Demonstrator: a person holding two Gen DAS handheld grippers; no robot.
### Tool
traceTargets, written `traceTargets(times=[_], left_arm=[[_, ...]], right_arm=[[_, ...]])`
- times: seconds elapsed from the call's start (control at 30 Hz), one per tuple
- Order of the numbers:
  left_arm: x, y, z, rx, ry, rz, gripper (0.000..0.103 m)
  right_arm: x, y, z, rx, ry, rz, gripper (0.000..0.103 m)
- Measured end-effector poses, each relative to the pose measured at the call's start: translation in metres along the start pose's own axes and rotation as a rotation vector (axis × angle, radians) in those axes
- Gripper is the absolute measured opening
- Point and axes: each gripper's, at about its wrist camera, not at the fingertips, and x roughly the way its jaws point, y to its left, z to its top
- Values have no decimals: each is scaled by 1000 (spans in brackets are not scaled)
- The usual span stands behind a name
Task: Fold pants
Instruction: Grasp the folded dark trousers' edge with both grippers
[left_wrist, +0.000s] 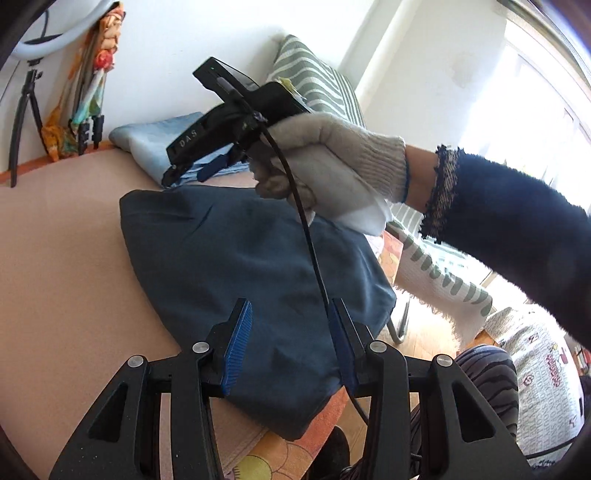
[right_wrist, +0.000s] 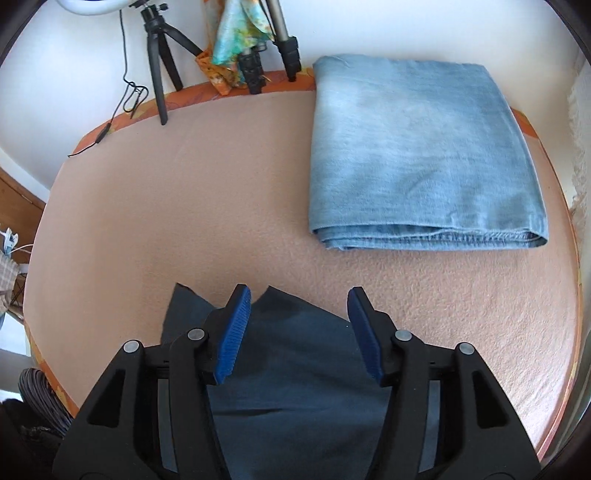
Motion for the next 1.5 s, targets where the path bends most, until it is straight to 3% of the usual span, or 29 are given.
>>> traceTargets(times=[0.07,0.1,0.13,0.17,0.23,0.4,0.53,0.6,0.8,1.0,1.17,1.5], left_arm=[[-2,15,1,-47,1,4,40],[-2,20,1,-57,-1,22,40],[-2,25,2,-66,-1,38,40],[-2,31,3,-83,1,55,40],[-1,45,4,-140,6,59,40],[11,71,1,-253,64,42,42],[20,87,-3,-357,98,12,42],[23,92,-2,-379,101,12,42],[37,103,-1,-457,129,-12,42],[49,101,2,-469,159,-12,42],[54,99,9,-458,168,2,42],[61,106,11,-497,158,-42,42]], right_arm=[[10,1,-5,-3,11,28,54],[12,3,-6,-14,9,48,27],[14,7,-7,-28,16,52,8],[13,11,-9,-49,8,23,3],[11,11,-8,-56,-16,-31,3],[-3,-17,-2,90,-84,-37,3],[-33,-33,-12,152,-136,-6,19],[-55,-38,-25,158,-170,4,44],[-109,-60,-83,167,-209,40,75],[-120,-87,-146,188,-168,45,83],[-104,-116,-184,244,-138,81,85],[-72,-155,-200,384,-98,367,85]])
